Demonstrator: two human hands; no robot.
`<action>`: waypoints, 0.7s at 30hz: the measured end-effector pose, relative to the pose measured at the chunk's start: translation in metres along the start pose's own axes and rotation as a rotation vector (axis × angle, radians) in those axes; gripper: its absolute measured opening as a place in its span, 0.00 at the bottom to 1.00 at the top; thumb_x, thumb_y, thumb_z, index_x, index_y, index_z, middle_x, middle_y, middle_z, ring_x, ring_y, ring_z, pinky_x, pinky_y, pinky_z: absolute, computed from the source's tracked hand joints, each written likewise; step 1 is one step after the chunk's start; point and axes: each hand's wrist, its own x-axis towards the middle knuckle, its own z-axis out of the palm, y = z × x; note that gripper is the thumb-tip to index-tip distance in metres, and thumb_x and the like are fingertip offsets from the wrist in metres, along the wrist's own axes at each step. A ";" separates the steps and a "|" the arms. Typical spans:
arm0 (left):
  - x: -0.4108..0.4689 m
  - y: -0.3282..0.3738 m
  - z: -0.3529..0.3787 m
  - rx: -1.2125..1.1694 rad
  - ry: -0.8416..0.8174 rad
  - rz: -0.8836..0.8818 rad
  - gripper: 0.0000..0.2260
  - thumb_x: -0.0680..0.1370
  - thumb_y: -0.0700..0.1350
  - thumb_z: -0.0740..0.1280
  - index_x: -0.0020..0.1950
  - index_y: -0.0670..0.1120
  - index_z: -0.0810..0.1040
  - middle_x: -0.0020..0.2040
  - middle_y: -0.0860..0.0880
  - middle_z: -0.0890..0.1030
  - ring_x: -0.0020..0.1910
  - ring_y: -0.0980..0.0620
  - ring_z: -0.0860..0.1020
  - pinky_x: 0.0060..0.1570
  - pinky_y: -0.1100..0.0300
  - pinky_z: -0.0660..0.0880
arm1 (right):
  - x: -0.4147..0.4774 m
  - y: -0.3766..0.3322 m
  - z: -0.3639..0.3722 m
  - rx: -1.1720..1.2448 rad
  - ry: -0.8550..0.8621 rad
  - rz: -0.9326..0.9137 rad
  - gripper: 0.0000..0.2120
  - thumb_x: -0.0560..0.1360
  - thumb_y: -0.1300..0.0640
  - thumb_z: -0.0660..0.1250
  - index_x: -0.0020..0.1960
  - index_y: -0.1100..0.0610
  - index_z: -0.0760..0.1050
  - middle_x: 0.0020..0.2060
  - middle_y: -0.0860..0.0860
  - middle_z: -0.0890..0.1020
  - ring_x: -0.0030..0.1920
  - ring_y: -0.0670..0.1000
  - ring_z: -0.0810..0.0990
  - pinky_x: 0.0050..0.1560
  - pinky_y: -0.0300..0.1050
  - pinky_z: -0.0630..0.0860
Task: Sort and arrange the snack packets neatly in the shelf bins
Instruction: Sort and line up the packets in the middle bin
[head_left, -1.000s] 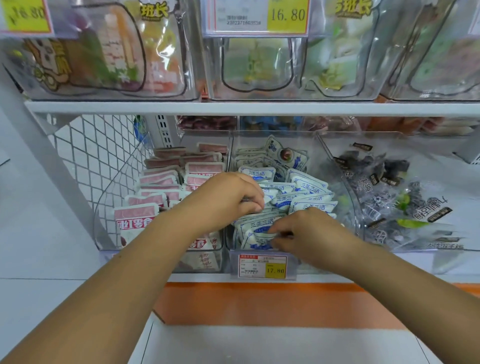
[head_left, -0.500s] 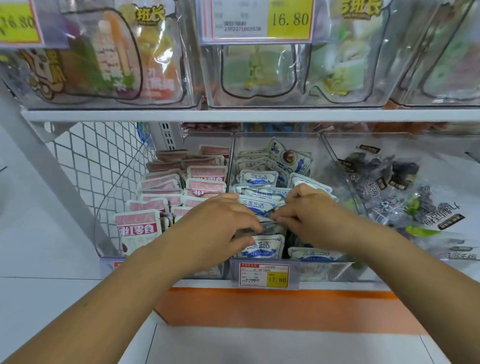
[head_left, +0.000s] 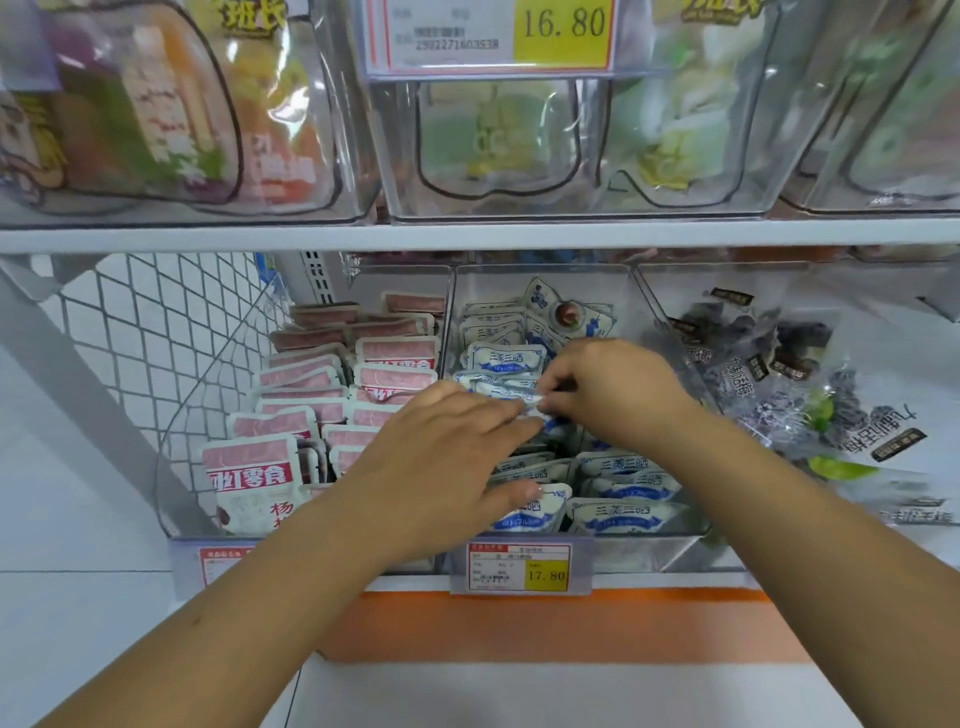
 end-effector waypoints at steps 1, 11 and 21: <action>0.000 -0.001 0.000 -0.007 -0.018 0.001 0.31 0.77 0.68 0.44 0.76 0.55 0.62 0.74 0.56 0.66 0.71 0.55 0.65 0.70 0.58 0.50 | 0.001 0.000 0.002 0.014 0.033 0.004 0.06 0.75 0.44 0.67 0.49 0.43 0.81 0.48 0.42 0.82 0.50 0.47 0.79 0.47 0.46 0.77; 0.009 0.002 -0.008 -0.132 0.058 -0.060 0.26 0.79 0.64 0.50 0.77 0.58 0.55 0.75 0.62 0.60 0.72 0.60 0.58 0.69 0.63 0.51 | -0.005 0.024 -0.027 0.027 -0.096 0.003 0.03 0.73 0.56 0.72 0.44 0.55 0.83 0.48 0.49 0.81 0.45 0.49 0.80 0.50 0.43 0.77; 0.043 -0.010 0.008 -0.114 0.125 -0.102 0.14 0.79 0.53 0.63 0.66 0.58 0.76 0.57 0.57 0.80 0.58 0.53 0.75 0.57 0.57 0.71 | -0.023 0.036 -0.038 -0.122 -0.043 -0.047 0.02 0.76 0.58 0.67 0.45 0.53 0.78 0.45 0.48 0.80 0.44 0.50 0.78 0.48 0.47 0.76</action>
